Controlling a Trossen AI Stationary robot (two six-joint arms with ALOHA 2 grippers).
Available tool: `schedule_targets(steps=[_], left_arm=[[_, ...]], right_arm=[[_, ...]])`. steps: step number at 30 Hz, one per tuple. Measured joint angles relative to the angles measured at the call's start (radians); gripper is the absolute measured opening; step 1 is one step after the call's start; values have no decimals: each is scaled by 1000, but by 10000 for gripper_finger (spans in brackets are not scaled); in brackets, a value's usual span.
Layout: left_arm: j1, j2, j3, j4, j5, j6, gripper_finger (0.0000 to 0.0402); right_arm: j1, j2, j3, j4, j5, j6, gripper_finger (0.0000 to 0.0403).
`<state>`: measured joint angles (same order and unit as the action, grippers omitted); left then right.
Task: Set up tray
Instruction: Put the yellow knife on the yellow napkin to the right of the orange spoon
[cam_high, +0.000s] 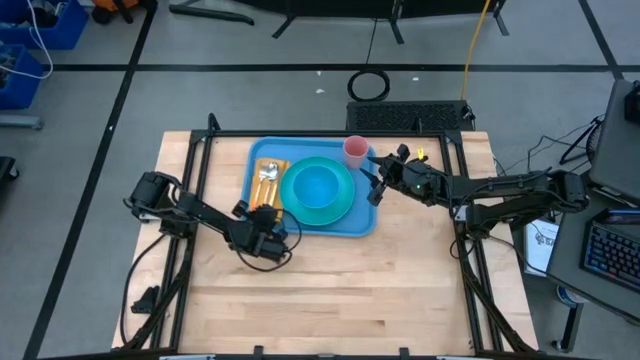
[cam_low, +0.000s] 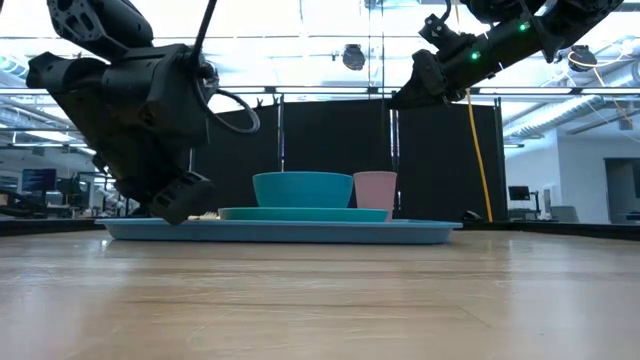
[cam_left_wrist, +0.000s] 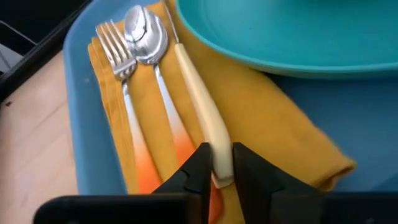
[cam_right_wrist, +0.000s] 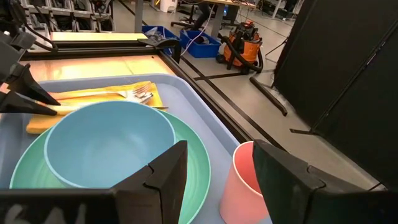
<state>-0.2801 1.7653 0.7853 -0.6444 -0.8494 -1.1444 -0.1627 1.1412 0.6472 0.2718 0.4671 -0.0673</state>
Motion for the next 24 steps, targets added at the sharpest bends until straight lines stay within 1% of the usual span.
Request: schedule_targets(steps=[4, 10, 14, 21, 24], left_arm=[[0, 0, 0, 13, 4, 12, 56], [-1, 0, 0, 20, 12, -11, 92], [-1, 0, 0, 21, 8, -9, 107], [-1, 0, 0, 18, 12, -20, 110], [-1, 0, 0, 18, 12, 17, 110]], right_arm=[[0, 0, 0, 0, 0, 0, 171], [0, 0, 0, 0, 0, 0, 171], [0, 0, 0, 0, 0, 0, 171], [0, 0, 0, 0, 0, 0, 171], [0, 0, 0, 0, 0, 0, 171]])
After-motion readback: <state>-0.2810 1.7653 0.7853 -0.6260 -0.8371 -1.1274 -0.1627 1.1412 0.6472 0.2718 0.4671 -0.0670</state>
